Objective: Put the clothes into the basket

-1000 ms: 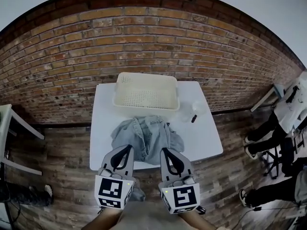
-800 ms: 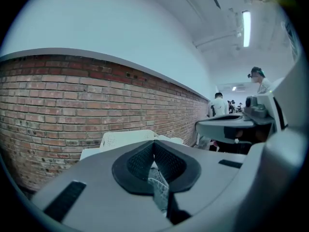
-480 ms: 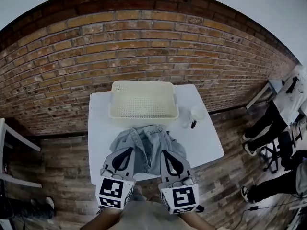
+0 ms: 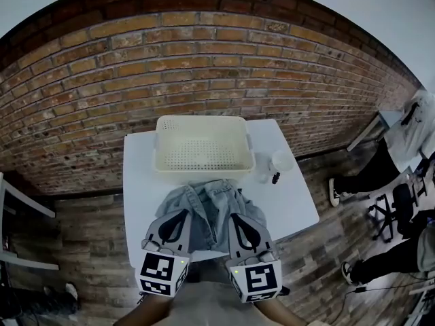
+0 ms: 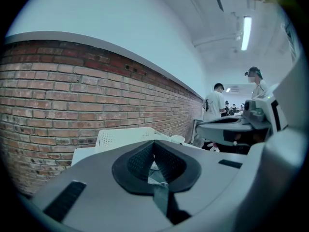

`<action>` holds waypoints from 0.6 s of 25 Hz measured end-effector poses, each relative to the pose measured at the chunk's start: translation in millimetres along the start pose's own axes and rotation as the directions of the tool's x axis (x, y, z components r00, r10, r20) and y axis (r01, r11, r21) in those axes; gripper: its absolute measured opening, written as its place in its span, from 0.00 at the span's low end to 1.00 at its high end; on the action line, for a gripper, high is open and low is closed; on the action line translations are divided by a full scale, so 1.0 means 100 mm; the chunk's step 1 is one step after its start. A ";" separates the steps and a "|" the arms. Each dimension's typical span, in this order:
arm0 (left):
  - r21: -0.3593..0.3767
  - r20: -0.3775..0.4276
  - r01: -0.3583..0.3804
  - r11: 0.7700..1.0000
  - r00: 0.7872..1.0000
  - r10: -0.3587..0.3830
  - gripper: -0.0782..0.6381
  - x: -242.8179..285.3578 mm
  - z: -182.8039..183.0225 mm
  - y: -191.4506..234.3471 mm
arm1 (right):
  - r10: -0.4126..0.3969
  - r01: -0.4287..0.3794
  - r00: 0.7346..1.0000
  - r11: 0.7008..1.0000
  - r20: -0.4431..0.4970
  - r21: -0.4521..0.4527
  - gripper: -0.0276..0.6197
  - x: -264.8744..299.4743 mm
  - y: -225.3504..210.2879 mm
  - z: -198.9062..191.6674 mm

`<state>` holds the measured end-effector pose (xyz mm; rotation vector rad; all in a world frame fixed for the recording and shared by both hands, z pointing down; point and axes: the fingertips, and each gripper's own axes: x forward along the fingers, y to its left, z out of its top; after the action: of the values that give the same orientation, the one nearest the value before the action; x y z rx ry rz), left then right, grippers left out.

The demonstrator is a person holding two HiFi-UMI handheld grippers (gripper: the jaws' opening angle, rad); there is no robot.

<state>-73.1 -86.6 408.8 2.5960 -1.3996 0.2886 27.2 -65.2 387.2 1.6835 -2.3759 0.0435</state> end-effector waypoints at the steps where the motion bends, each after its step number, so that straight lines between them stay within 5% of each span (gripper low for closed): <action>1: 0.000 -0.002 -0.003 1.000 1.000 0.003 0.12 0.01 -0.01 0.02 | 0.005 -0.005 1.000 1.000 0.001 -0.001 0.05 0.02 0.00 -0.02; 15: 0.069 -0.009 0.000 0.998 1.000 0.001 0.12 0.22 -0.24 0.16 | 0.031 -0.031 0.999 0.999 -0.035 -0.014 0.05 0.21 -0.18 -0.30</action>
<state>-76.6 -107.3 438.1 2.6461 -1.4114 0.3536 42.3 -85.7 418.8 1.6265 -2.3711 0.0607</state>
